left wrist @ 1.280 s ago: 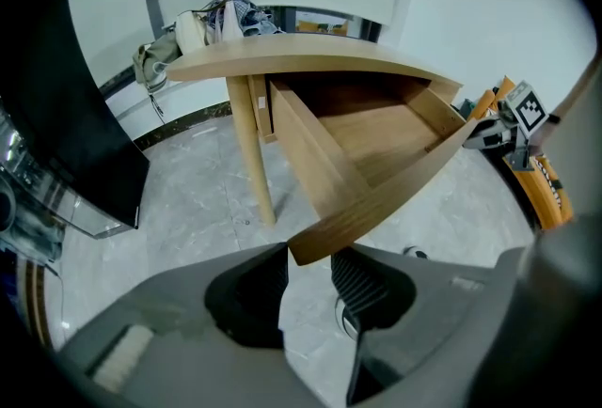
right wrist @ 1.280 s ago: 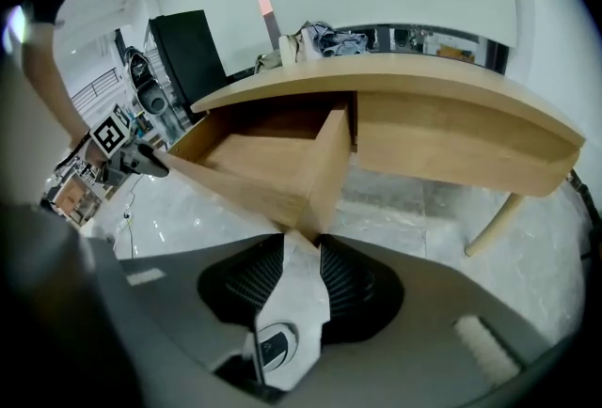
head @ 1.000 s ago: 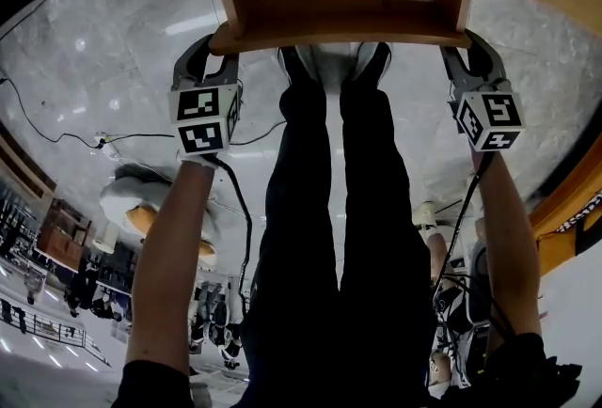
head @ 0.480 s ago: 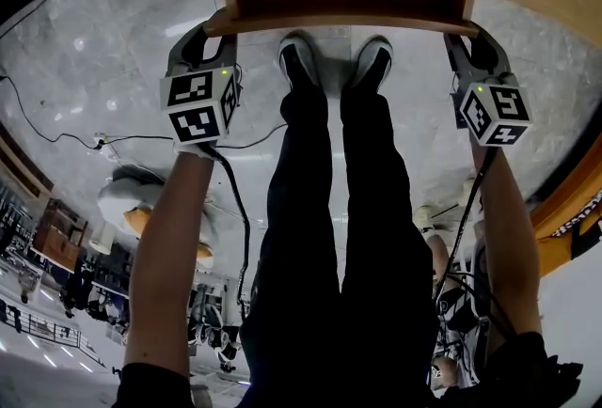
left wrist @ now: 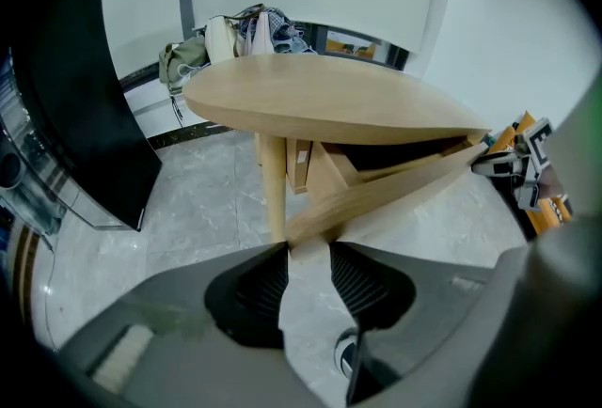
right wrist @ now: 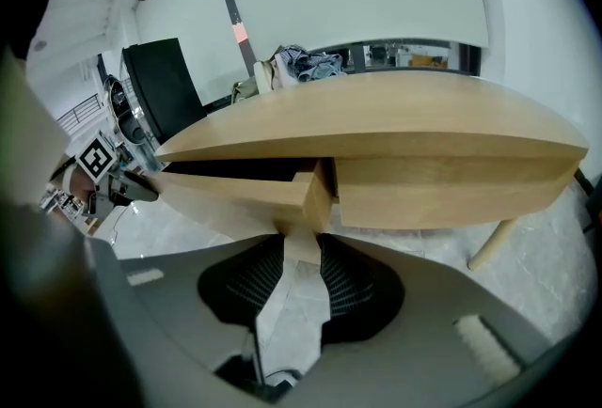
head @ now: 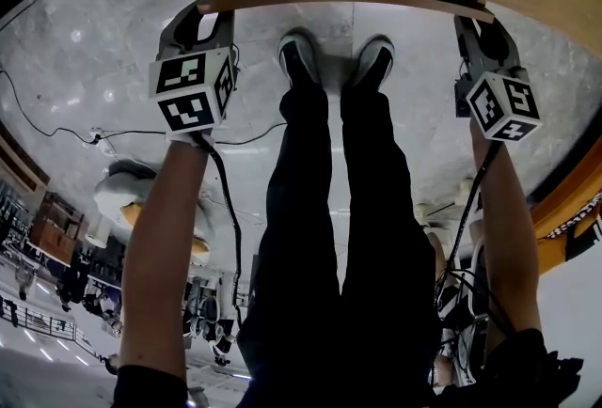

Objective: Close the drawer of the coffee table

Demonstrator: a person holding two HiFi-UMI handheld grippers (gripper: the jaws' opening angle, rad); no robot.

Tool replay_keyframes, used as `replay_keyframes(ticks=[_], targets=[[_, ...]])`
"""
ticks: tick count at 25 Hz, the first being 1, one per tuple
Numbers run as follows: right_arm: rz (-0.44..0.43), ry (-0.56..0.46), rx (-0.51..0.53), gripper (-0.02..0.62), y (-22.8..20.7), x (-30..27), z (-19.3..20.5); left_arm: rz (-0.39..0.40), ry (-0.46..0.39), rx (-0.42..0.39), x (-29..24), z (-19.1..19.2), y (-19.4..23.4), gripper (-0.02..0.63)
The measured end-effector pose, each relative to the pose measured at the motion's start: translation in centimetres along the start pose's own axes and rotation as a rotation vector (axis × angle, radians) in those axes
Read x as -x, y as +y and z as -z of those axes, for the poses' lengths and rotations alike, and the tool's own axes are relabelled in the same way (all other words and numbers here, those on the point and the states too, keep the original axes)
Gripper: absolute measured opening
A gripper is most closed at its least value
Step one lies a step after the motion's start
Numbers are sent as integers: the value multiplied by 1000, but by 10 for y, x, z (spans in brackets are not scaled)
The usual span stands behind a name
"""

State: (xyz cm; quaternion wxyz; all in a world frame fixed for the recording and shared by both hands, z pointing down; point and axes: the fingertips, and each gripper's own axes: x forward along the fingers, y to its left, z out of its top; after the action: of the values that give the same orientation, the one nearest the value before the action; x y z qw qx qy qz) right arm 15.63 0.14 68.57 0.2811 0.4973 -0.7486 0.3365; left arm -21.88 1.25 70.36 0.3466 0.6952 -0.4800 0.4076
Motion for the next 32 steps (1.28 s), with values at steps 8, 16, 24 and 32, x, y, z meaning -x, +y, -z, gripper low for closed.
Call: replay_keyframes(ticks=[8, 16, 24, 32], targets=[[5, -43, -3, 126, -8, -8, -15, -9, -23, 14, -5, -12, 1, 150], [39, -131, -58, 124, -13, -12, -30, -32, -53, 20, -7, -29, 5, 150], [-7, -221, -171, 123, -17, -20, -39, -42, -58, 10, -14, -42, 12, 150], [1, -218, -192, 123, -15, -18, -40, -32, -54, -3, -12, -42, 13, 150]])
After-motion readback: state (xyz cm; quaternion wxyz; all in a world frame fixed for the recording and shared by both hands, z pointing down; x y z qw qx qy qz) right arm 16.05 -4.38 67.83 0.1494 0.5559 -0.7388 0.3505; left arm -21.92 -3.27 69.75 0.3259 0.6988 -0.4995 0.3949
